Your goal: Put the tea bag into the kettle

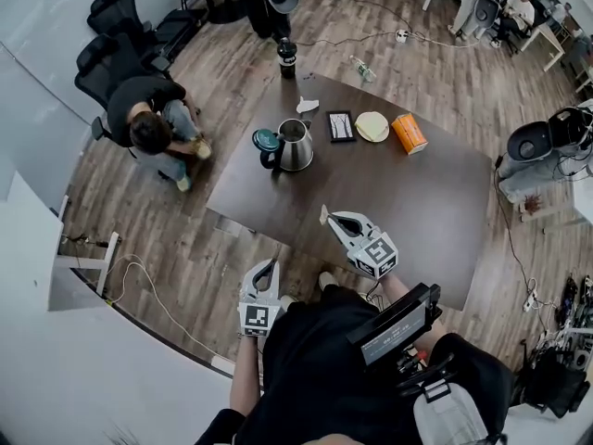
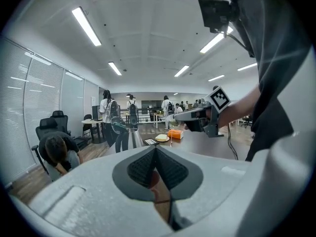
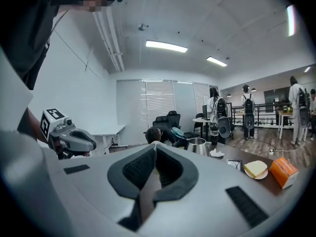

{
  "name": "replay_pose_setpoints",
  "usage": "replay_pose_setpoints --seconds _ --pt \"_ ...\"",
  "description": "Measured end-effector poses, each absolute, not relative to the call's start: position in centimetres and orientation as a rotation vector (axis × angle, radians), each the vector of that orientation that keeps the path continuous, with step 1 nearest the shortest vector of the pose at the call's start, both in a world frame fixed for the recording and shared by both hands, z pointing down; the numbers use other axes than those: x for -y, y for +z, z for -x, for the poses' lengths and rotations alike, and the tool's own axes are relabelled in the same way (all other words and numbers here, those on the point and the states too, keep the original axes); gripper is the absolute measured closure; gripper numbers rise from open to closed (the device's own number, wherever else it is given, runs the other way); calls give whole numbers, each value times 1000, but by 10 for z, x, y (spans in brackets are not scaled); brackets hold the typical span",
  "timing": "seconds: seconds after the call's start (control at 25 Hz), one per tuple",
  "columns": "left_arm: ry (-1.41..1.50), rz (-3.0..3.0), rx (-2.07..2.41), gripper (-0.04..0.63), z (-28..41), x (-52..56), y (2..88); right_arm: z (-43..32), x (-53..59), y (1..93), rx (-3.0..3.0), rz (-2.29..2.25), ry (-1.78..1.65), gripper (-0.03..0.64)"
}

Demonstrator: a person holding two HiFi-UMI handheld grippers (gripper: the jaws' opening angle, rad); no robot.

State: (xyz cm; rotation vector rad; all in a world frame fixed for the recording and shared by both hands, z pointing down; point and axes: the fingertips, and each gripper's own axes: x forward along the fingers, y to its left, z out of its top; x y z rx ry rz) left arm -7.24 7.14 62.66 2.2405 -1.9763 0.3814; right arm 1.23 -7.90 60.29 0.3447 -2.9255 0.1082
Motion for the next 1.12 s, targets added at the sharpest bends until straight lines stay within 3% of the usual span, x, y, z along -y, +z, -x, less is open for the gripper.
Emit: replay_pose_setpoints --seconds 0.56,1.12 --pt "307 -2309 1856 595 76 -86 630 -1 18 559 2983 -388 77 611" --pt "359 -2405 1703 595 69 -59 638 -34 33 592 2893 -573 109 611"
